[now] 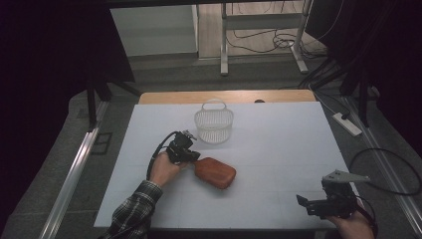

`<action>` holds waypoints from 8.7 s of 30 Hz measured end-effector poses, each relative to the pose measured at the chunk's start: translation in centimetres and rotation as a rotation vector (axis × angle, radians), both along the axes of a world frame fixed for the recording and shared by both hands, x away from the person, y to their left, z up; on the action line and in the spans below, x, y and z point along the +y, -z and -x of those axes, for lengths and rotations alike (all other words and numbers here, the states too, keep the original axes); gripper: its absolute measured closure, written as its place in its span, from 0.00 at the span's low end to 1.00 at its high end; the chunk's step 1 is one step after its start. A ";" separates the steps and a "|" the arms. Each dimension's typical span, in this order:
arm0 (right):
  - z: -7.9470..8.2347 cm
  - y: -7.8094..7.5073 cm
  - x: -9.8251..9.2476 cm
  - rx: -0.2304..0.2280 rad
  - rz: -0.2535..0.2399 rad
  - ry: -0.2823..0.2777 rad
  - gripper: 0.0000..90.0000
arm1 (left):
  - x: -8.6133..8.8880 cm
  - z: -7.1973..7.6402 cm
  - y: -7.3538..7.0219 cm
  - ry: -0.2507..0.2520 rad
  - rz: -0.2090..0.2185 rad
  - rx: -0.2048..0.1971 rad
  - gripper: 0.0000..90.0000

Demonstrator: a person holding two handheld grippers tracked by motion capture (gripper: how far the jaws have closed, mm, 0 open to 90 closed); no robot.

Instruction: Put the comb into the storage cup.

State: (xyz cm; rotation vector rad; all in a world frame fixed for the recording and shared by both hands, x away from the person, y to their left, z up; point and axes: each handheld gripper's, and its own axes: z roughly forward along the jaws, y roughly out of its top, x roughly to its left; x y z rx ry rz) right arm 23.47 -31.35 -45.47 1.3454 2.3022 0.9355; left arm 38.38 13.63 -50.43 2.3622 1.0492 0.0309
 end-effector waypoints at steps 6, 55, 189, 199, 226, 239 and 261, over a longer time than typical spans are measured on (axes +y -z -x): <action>0.0 0.0 0.1 -0.002 0.005 -0.001 0.00 | 0.9 0.0 0.3 -0.016 -0.007 0.028 0.99; 0.1 0.0 0.2 -0.009 0.013 -0.013 0.01 | 1.2 8.6 0.5 -0.094 -0.044 0.080 0.99; 0.1 0.0 0.4 -0.007 0.040 -0.020 0.01 | -0.2 9.0 -0.2 -0.027 -0.007 -0.007 0.80; 0.3 -0.1 0.4 -0.026 0.034 -0.029 0.01 | 0.2 9.5 -1.0 -0.023 0.038 -0.047 0.80; 0.8 -1.1 1.0 -0.102 -0.039 -0.100 0.00 | 1.2 11.1 -3.6 -0.028 0.171 -0.182 0.80; -0.6 -2.5 2.5 -0.128 -0.132 -0.194 0.00 | 1.3 11.8 -4.6 -0.021 0.221 -0.247 0.80; -3.9 -3.5 7.3 -0.115 -0.253 -0.269 0.00 | 1.1 12.6 -5.6 -0.006 0.277 -0.322 0.80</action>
